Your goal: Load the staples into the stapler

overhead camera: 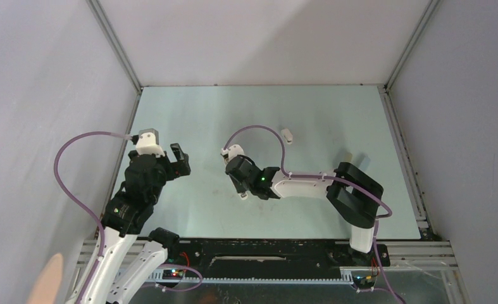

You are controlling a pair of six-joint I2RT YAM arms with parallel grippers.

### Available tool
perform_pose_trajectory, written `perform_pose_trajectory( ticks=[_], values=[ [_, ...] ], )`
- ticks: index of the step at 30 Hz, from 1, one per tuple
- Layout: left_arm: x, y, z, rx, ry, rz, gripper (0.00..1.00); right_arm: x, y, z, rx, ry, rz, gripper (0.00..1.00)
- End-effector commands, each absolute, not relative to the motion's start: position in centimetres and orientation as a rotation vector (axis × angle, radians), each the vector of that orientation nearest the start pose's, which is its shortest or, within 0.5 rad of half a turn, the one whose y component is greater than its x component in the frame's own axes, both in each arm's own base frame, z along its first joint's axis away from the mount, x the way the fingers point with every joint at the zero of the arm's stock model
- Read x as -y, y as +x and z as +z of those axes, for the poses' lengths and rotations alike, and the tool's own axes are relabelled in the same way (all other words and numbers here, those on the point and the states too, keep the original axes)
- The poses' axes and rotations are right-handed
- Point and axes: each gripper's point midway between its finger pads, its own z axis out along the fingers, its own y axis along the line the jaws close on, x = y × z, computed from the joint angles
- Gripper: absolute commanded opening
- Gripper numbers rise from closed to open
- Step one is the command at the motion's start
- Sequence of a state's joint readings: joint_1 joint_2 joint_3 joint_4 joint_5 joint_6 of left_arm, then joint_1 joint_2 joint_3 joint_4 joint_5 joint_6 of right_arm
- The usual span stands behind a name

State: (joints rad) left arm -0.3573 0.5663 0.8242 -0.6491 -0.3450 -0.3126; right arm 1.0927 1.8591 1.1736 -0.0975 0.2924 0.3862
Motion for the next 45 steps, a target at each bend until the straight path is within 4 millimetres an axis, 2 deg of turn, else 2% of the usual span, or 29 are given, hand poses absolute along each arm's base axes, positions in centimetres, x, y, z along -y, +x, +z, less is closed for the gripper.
perform_pose_trajectory(
  ticks=[1,15,22,25,29,34,38,45],
  values=[
    [3.3,23.4,25.1,-1.905,-0.185,-0.095,1.00,-40.9,25.6,6.2,-2.238,-0.638,0.413,0.08],
    [3.3,23.4,25.0,-1.907,-0.186,-0.095,1.00,-40.0,25.3,4.9,-2.287,-0.633,0.366,0.07],
    [3.3,23.4,25.0,-1.908,-0.184,-0.097,1.00,-39.3,24.7,5.2,-2.288,-0.664,0.324,0.08],
    [3.3,23.4,25.0,-1.907,-0.185,-0.097,1.00,-39.2,24.3,5.6,-2.285,-0.691,0.322,0.13],
    [3.4,23.4,25.0,-1.909,-0.182,-0.099,1.00,-39.3,24.0,6.5,-2.272,-0.704,0.343,0.24],
    [3.4,23.4,24.9,-1.910,-0.180,-0.102,1.00,-39.8,24.7,8.6,-2.220,-0.699,0.395,0.36],
    [3.5,23.4,24.9,-1.914,-0.177,-0.103,1.00,-40.0,25.9,9.0,-2.211,-0.670,0.449,0.38],
    [3.5,23.5,24.8,-1.919,-0.173,-0.101,1.00,-40.2,27.2,7.8,-2.235,-0.648,0.498,0.38]
  ],
)
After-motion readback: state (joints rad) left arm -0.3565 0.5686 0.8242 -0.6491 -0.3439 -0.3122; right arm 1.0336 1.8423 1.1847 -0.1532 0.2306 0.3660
